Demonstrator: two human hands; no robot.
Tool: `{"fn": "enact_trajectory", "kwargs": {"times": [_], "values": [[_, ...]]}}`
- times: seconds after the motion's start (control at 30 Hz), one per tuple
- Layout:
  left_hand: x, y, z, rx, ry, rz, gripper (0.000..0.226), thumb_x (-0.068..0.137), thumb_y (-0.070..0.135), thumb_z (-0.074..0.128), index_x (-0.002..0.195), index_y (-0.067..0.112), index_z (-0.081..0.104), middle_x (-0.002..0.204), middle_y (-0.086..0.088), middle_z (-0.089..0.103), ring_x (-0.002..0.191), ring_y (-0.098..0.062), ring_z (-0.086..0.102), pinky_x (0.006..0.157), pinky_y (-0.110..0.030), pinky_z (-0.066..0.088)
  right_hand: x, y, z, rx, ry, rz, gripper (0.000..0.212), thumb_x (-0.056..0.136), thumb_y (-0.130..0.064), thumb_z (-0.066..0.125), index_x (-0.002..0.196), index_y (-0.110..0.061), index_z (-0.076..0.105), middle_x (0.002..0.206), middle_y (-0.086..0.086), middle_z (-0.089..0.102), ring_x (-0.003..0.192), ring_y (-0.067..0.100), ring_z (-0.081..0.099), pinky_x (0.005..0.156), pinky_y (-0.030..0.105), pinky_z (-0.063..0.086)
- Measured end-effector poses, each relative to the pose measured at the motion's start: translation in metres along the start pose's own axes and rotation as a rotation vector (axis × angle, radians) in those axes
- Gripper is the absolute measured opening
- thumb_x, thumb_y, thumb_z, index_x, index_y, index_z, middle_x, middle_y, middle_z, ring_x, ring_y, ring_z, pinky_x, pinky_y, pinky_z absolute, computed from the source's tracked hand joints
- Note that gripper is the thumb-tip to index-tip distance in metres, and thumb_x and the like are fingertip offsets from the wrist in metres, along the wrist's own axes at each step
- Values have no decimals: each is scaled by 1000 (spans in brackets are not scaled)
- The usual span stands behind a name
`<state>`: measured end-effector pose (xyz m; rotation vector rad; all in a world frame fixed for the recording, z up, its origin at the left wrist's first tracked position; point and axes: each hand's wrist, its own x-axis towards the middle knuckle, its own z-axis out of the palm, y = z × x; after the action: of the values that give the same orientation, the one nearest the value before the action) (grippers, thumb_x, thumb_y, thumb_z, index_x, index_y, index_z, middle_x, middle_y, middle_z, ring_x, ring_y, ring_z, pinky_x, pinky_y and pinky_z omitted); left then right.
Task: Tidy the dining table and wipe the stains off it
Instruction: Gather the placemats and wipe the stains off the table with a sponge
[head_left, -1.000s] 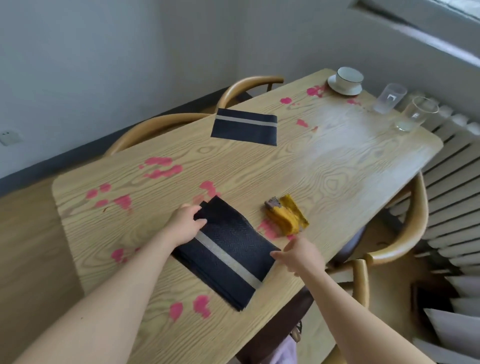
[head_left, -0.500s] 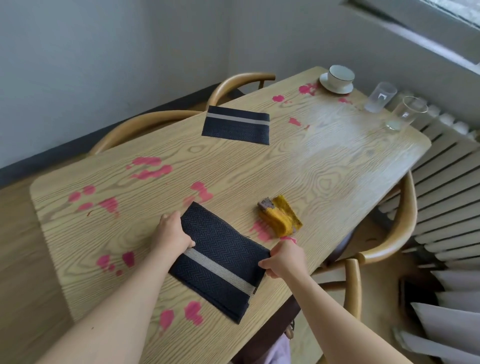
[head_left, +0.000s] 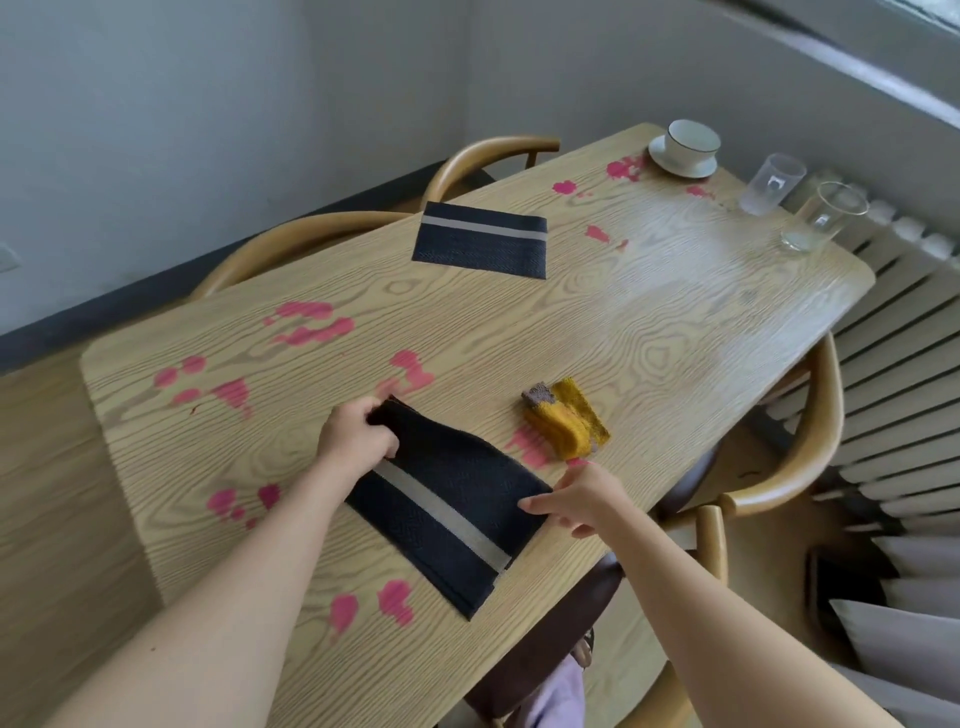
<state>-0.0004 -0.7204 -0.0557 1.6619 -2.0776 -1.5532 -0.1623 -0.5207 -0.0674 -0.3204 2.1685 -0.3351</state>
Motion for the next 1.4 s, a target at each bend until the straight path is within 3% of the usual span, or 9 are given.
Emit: {"fn": "enact_trajectory", "kwargs": {"times": [0.13,0.33,0.47,0.6,0.73,0.87,1.0,1.13,1.4], "values": [[-10,12,-27,-314,11,-4,29,69,-16,54,75,11,62,74,-6,64,74,-22,59,61,-29,46,-16,-5,-16,352,-62,-149,39,71,-29,83,100,-22,57,75,6,63,62,15,55,52,24,41],[-15,11,-40,-507,-20,31,31,64,-16,68,82,9,67,75,-5,71,80,-26,67,72,-34,53,-24,-24,-22,494,-67,-295,36,77,-2,74,111,-8,66,63,4,47,51,13,32,45,23,26],[-22,-8,-38,-391,-83,37,37,64,-3,80,93,17,67,95,-2,71,92,-15,63,75,-24,46,-26,-19,-11,376,-19,-297,27,76,-3,75,103,-5,70,74,2,61,53,5,45,42,13,34],[-27,-14,-30,-402,-64,26,24,69,7,82,88,16,70,88,0,72,86,-12,65,70,-19,45,-21,-16,1,363,31,-277,19,83,-8,71,101,-8,69,63,2,65,43,4,49,43,17,40],[-26,-2,-22,130,141,196,21,93,31,57,89,12,65,78,-3,63,79,-25,58,64,-30,40,-14,-27,-5,469,75,-312,22,82,1,69,104,-4,71,74,8,71,61,11,66,62,24,57],[-23,10,-17,140,289,318,24,97,25,49,103,9,67,85,-13,65,78,-29,54,64,-32,34,-8,-38,-27,556,165,-330,28,83,6,64,102,-13,70,93,6,72,65,12,71,60,24,58],[-9,8,-15,-237,416,69,30,93,22,59,100,-6,64,92,-21,66,87,-34,61,73,-36,42,19,-24,-45,185,542,-310,35,76,-2,57,101,-20,74,105,4,70,97,21,65,79,27,51],[2,0,-13,-682,355,-250,31,89,25,65,110,2,58,86,-4,60,86,-27,60,77,-38,49,35,-10,-43,-240,456,-344,40,85,-20,62,125,-25,63,118,4,60,111,25,55,84,30,42],[7,15,4,-933,241,-292,39,86,18,69,118,0,57,115,-16,64,101,-31,65,88,-49,54,37,-20,7,-478,343,-657,41,93,-31,54,134,-36,48,114,4,43,103,28,46,85,36,43]]}}
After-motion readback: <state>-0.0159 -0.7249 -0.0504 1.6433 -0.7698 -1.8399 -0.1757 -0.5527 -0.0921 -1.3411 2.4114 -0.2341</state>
